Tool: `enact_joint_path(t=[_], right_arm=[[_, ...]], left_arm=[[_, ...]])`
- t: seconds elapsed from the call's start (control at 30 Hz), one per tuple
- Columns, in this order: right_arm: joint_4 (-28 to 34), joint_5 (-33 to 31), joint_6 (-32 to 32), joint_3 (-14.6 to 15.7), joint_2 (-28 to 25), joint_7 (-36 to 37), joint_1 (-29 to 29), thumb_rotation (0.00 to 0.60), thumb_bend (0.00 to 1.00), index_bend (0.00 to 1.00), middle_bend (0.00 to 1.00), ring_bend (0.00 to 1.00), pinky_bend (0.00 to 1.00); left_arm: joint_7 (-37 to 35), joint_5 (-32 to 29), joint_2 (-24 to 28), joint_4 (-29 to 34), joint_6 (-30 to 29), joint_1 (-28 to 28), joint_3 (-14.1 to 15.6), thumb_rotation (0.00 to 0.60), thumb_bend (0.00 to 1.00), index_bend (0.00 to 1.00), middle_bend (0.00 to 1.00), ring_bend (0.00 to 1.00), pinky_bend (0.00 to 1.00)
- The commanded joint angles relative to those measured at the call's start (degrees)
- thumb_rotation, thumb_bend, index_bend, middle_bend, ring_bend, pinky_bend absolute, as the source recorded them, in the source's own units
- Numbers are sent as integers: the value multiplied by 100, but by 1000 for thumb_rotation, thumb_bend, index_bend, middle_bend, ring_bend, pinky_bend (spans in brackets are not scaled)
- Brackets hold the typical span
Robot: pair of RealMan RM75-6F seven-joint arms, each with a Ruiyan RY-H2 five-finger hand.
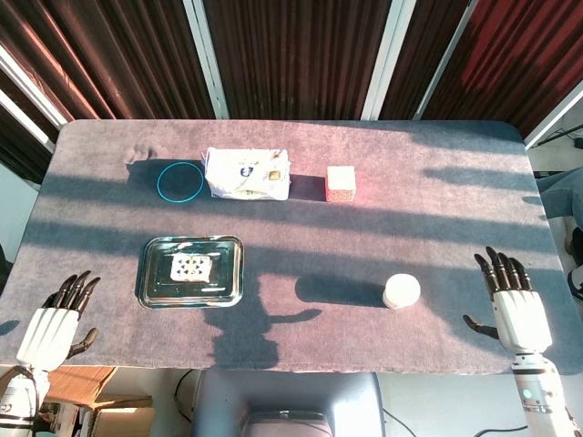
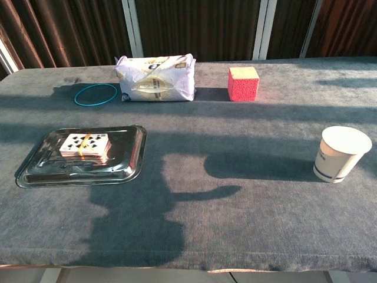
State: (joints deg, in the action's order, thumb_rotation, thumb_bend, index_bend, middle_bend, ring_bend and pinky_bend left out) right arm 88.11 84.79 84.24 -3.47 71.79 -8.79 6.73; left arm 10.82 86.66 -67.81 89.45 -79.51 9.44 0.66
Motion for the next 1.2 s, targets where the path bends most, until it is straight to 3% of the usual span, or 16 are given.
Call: enact_joint_path(t=[0.03, 0.27, 0.67, 0.83, 1.2], right_arm=[[20, 3, -55, 15, -29, 15, 14, 600, 129, 0, 0, 0, 187], [40, 17, -533, 73, -196, 542, 196, 600, 129, 0, 0, 0, 187], [-1019, 450, -1426, 153, 297, 2268, 900, 600, 129, 59, 46, 43, 210], [-1308, 679, -1600, 211, 488, 2908, 1159, 600, 129, 137, 125, 114, 263], [-1967, 654, -1881, 181, 1142, 3253, 1535, 600, 128, 283, 238, 268, 397]], left_arm=[[23, -24, 3, 22, 23, 2, -3, 600, 302, 8, 0, 0, 274], [39, 19, 6, 62, 69, 25, 17, 600, 299, 16, 0, 0, 276], [-130, 81, 73, 95, 51, 13, 39, 600, 297, 27, 0, 0, 278], [-141, 69, 81, 100, 85, 22, 39, 600, 298, 33, 0, 0, 278], [-224, 119, 116, 105, 52, 5, 54, 600, 298, 43, 0, 0, 279]])
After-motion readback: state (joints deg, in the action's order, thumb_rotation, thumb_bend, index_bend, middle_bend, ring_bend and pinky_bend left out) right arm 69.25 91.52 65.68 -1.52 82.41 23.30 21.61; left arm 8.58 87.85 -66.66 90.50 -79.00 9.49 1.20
